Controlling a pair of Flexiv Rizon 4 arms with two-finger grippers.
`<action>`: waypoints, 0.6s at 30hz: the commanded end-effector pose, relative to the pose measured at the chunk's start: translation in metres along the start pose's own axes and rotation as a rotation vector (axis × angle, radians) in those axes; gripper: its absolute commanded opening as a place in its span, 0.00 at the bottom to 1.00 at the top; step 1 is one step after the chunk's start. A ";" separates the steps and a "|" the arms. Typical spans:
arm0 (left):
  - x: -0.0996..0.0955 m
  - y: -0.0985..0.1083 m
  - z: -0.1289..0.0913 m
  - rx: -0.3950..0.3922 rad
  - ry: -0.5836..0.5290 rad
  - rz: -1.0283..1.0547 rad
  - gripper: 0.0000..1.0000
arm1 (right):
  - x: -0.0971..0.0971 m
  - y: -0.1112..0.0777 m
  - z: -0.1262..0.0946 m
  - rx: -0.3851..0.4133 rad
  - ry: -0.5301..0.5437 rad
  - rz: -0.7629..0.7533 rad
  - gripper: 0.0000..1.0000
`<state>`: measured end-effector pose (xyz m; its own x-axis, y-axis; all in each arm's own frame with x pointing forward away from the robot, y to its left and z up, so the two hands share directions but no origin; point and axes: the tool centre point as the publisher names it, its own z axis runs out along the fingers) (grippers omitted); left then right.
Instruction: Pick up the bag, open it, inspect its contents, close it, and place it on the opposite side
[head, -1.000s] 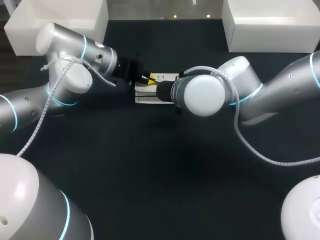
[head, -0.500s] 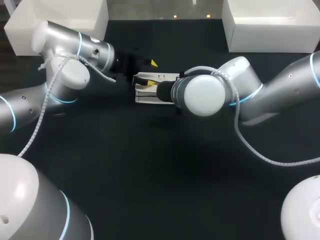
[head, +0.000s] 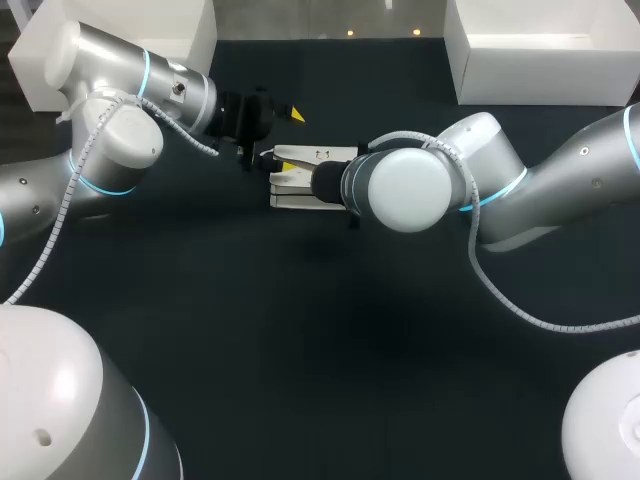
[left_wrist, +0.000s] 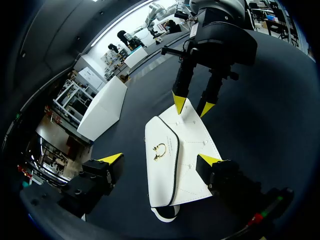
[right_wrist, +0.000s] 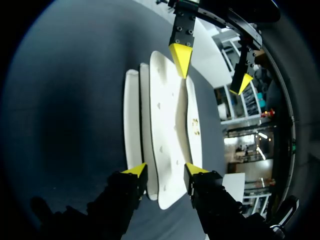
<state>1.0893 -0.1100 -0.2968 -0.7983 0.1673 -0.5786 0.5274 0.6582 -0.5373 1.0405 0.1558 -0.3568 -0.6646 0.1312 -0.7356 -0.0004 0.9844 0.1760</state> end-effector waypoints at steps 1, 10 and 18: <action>0.003 -0.005 -0.013 -0.036 0.004 -0.024 1.00 | -0.008 -0.002 -0.018 -0.007 0.030 0.000 1.00; 0.007 -0.003 -0.036 -0.073 0.055 -0.137 1.00 | -0.028 -0.005 -0.040 -0.023 0.166 0.027 1.00; 0.012 -0.005 -0.058 -0.150 0.142 -0.219 1.00 | -0.056 -0.017 -0.047 -0.030 0.273 0.076 1.00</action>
<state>1.0642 -0.0732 -0.2789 -0.9163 0.0831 -0.3918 0.3101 0.7664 -0.5626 1.0402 0.1339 -0.2970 -0.7925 0.1805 -0.5825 0.0399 0.9685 0.2457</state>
